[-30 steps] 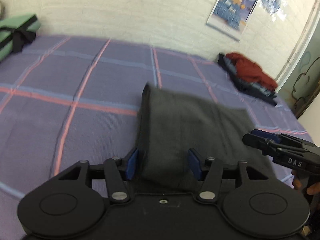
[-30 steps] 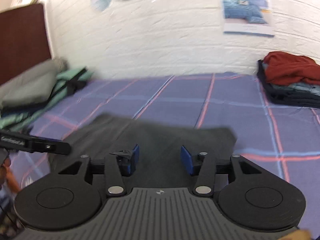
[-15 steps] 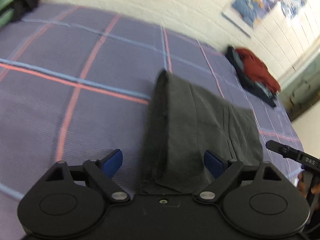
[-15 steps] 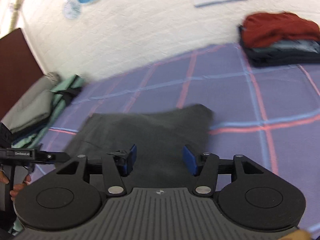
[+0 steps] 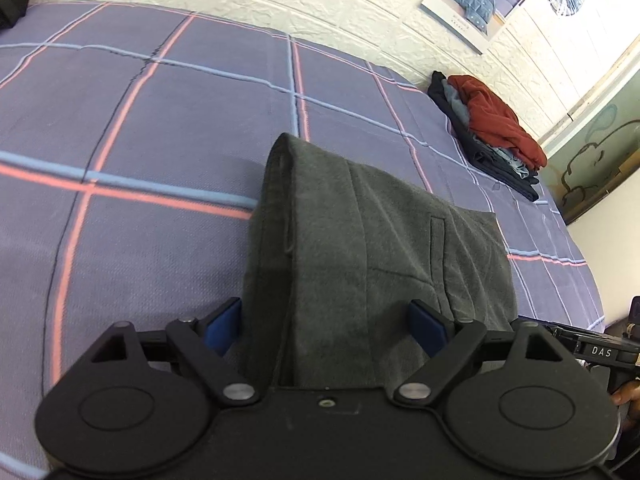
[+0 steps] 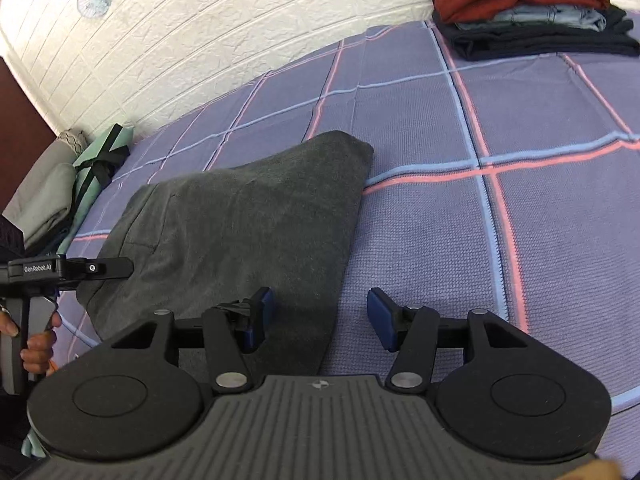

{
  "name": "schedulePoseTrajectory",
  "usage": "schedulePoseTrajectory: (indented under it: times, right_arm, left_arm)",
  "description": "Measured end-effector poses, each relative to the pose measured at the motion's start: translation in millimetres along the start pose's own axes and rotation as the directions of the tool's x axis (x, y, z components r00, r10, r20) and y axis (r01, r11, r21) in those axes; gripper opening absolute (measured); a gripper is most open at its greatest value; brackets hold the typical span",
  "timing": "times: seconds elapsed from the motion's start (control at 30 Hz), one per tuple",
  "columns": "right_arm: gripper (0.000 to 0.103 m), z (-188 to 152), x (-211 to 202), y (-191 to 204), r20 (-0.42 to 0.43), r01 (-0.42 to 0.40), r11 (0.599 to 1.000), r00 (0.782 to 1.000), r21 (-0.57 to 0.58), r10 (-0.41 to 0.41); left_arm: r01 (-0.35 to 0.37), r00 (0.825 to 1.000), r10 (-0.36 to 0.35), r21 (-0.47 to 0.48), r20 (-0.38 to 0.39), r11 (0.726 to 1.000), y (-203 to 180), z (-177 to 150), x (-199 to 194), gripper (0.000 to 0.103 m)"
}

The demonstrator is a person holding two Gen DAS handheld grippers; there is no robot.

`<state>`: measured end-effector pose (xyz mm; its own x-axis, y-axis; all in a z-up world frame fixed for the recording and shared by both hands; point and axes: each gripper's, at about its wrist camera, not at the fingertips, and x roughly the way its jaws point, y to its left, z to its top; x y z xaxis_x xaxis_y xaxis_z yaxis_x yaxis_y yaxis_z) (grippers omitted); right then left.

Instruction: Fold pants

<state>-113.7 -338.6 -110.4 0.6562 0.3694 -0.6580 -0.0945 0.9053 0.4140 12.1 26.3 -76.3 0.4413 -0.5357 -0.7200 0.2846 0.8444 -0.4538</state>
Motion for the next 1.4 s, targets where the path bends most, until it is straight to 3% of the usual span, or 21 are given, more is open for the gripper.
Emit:
schedulePoseTrajectory:
  times: [0.17, 0.37, 0.57, 0.73, 0.77, 0.8, 0.9, 1.03, 1.2, 1.4]
  right_arm:
    - [0.089, 1, -12, -2, 0.049, -0.047, 0.998, 0.998, 0.043, 0.044]
    - [0.093, -3, 3, -1, -0.008, -0.057, 0.998, 0.998, 0.029, 0.057]
    - [0.094, 4, 21, -2, 0.006, -0.13, 0.988, 0.992, 0.083, 0.13]
    - [0.092, 9, 32, -4, 0.041, -0.167, 0.977, 0.986, 0.132, 0.163]
    - [0.079, 9, 32, -3, 0.037, -0.158, 0.979, 0.987, 0.128, 0.155]
    - [0.055, 10, 31, -4, 0.031, -0.149, 0.981, 0.989, 0.126, 0.146]
    - [0.024, 16, 19, -3, 0.059, -0.207, 0.968, 0.978, 0.14, 0.201]
    - [0.02, 40, -9, 2, 0.154, -0.252, 0.966, 0.958, 0.063, 0.24]
    - [0.021, 88, -51, -28, 0.288, -0.242, 0.97, 0.931, 0.021, 0.226]
    - [0.021, 163, -93, -76, 0.415, -0.143, 0.989, 0.898, -0.042, 0.148]
  left_arm:
    - [0.005, 1.0, -0.005, 0.015, -0.001, 1.0, -1, 2, 4, 0.103]
    - [0.02, 1.0, -0.019, 0.032, -0.003, 0.999, -1, 7, 10, 0.103]
    - [0.089, 0.996, -0.089, 0.031, -0.006, 0.996, 8, 15, 17, 0.103]
    - [0.145, 0.989, -0.145, -0.027, 0.016, 0.989, 17, 21, 25, 0.103]
    - [0.142, 0.99, -0.141, -0.033, 0.021, 0.989, 17, 20, 24, 0.103]
    - [0.123, 0.992, -0.122, -0.035, 0.024, 0.992, 15, 19, 22, 0.103]
    - [0.108, 0.994, -0.106, -0.039, 0.035, 0.993, 2, 20, 12, 0.103]
    - [0.127, 0.987, -0.13, 0.037, 0.094, 0.991, -31, 38, -7, 0.103]
    - [0.219, 0.953, -0.244, 0.15, 0.18, 0.964, -96, 86, -14, 0.103]
    - [0.28, 0.915, -0.337, 0.25, 0.224, 0.927, -187, 155, 32, 0.103]
